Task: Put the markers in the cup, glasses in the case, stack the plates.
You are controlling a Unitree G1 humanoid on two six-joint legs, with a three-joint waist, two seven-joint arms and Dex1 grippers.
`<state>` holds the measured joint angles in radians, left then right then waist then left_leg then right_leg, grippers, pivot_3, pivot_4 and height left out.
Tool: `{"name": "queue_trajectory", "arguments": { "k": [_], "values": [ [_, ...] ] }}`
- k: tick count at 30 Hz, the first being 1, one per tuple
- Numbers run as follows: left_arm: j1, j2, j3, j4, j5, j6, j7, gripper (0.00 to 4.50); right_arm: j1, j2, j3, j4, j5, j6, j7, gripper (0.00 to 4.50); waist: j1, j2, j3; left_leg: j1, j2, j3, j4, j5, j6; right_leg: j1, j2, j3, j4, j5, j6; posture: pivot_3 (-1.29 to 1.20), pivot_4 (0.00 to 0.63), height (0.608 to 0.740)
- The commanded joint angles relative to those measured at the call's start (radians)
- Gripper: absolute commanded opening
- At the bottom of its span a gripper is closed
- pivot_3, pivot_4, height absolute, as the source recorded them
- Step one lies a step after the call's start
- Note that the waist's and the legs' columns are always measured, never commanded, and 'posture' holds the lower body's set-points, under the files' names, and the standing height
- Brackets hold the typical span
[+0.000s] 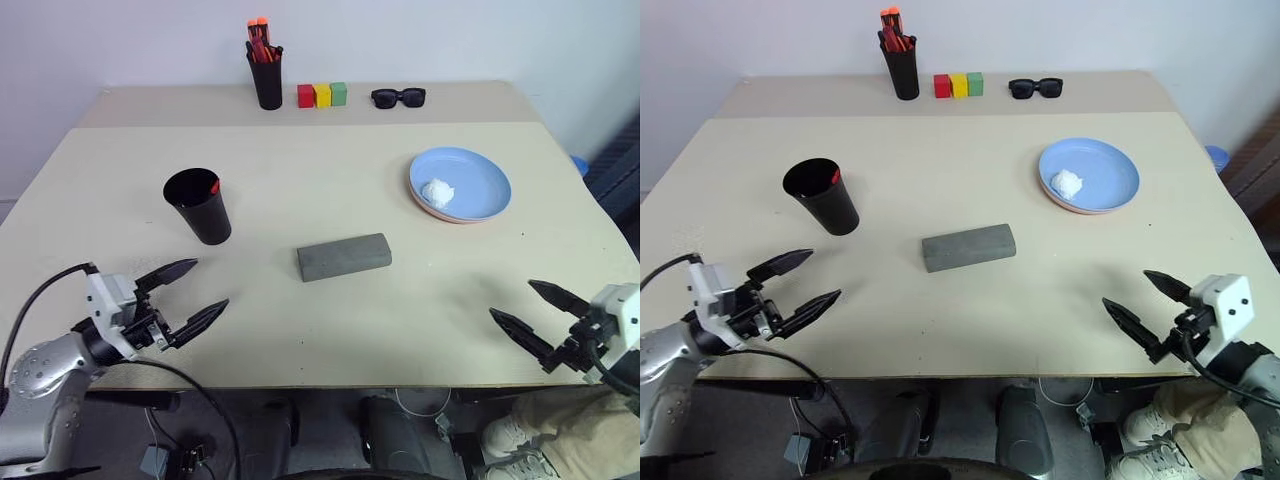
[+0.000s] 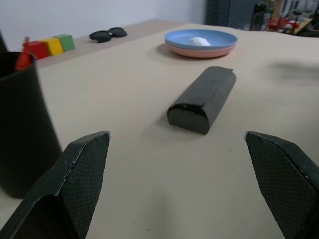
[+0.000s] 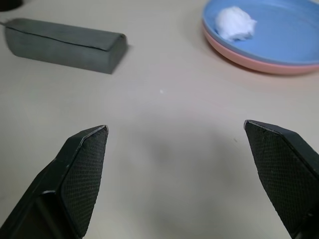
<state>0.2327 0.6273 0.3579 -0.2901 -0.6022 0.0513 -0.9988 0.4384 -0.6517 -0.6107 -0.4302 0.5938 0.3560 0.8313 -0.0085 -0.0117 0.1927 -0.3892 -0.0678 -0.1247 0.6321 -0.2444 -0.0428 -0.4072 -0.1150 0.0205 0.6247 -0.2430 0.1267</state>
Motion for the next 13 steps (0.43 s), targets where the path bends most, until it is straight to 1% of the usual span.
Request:
{"name": "queue_trajectory", "arguments": {
  "k": [1, 5, 9, 13],
  "values": [
    [0.001, 0.003, -0.009, -0.046, -0.014, 0.019, 0.005, 4.5, 0.004, 0.0, -0.023, -0.021, 0.007, -0.02, 0.002, 4.46, 0.0, 0.0, 0.0, 0.0, 0.0, 0.0, 0.0, 0.0, 0.0, 0.0, 0.0, 0.0, 0.0, 0.0, 0.0, 0.0, 0.15, 0.74],
    [-0.018, -0.017, -0.05, -0.066, 0.001, 0.039, 0.034, 4.5, -0.006, -0.006, -0.036, 0.001, 0.014, -0.017, 0.003, 4.46, 0.001, 0.0, 0.0, -0.001, 0.0, 0.0, 0.0, 0.0, 0.001, 0.0, 0.0, 0.0, -0.003, 0.0, 0.0, 0.0, 0.15, 0.74],
    [-0.029, -0.025, -0.084, -0.096, -0.007, 0.066, 0.049, 4.5, 0.016, -0.001, -0.042, -0.005, 0.011, -0.019, 0.009, 4.46, 0.001, 0.0, 0.0, -0.001, 0.0, 0.001, 0.0, -0.001, 0.001, 0.001, 0.0, 0.0, -0.004, 0.001, 0.0, 0.0, 0.15, 0.74],
    [-0.041, -0.01, -0.082, -0.077, -0.002, 0.083, 0.05, 4.5, 0.053, 0.044, -0.012, -0.082, 0.014, -0.008, -0.039, 4.46, 0.002, 0.0, 0.0, -0.001, 0.0, 0.001, -0.001, -0.001, 0.001, 0.001, 0.0, -0.001, -0.004, 0.001, 0.0, 0.0, 0.15, 0.74]
  ]
}}
